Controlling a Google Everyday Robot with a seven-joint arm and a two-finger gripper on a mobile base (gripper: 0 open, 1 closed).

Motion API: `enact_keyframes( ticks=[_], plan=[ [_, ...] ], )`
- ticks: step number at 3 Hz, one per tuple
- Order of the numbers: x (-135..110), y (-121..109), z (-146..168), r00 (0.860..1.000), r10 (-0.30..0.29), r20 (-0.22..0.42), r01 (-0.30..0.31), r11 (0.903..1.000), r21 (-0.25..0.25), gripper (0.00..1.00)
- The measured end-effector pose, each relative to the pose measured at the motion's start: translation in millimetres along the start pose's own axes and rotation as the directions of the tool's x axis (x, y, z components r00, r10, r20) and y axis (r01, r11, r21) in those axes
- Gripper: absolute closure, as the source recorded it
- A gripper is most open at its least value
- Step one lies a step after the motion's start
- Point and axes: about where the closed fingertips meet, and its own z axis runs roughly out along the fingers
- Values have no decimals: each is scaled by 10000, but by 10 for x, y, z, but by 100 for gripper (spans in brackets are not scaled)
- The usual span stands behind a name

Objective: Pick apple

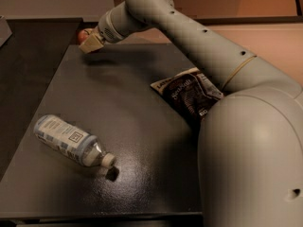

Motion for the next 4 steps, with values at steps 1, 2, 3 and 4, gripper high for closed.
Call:
enact_keyframes(
  ticks=[1, 2, 3, 4],
  plan=[
    [-120, 49, -319, 9987, -441, 264, 447, 9987, -259, 100],
    [-228, 73, -617, 9959, -828, 365, 841, 9958, -375, 100],
    [-374, 108, -897, 9906, -1326, 345, 1341, 9900, -436, 100],
    [-460, 136, -1105, 9851, -1700, 245, 1711, 9839, -522, 100]
  ],
)
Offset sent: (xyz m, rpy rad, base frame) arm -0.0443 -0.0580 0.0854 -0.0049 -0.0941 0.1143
